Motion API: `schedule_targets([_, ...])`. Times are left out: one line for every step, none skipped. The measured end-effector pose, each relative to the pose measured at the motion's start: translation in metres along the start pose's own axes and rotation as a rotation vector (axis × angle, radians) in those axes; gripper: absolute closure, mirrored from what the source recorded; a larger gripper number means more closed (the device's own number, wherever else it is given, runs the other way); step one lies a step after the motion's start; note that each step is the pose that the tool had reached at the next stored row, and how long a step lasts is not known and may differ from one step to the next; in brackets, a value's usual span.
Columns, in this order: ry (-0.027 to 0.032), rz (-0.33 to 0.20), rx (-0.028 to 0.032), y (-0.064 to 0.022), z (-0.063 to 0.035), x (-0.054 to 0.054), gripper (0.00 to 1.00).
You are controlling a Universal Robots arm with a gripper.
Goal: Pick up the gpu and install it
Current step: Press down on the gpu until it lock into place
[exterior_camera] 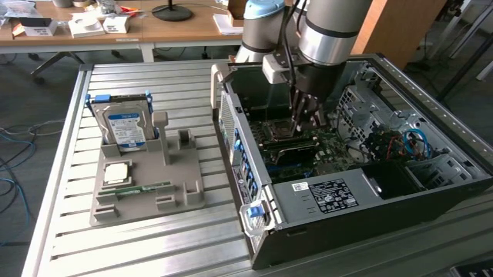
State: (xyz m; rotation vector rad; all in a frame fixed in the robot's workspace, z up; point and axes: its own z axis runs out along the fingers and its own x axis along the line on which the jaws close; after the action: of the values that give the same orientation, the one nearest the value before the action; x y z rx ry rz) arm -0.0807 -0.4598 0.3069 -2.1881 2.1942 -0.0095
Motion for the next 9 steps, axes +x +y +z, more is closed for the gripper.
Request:
schedule_targets([0.0,0.0,0.0,0.0001,0.0009,0.0,0.89])
schedule_targets([0.0,0.0,0.0,0.0002,0.002,0.0,0.89])
schedule_targets([0.0,0.0,0.0,0.0003,0.0032,0.0,0.89])
schedule_targets([0.0001,0.0,0.0,0.0007,0.0046,0.0,0.89])
schedule_targets([0.0001,0.0,0.0,0.001,0.0063,0.0,0.89])
schedule_targets([0.0,0.0,0.0,0.0013,0.0079,0.0,0.89])
schedule_targets([0.0,0.0,0.0,0.0015,0.0093,0.0,0.89])
schedule_targets([-0.0001,0.0,0.0,0.0016,0.0105,0.0,0.89])
schedule_targets([-0.0001,0.0,0.0,0.0016,0.0111,0.0,0.89])
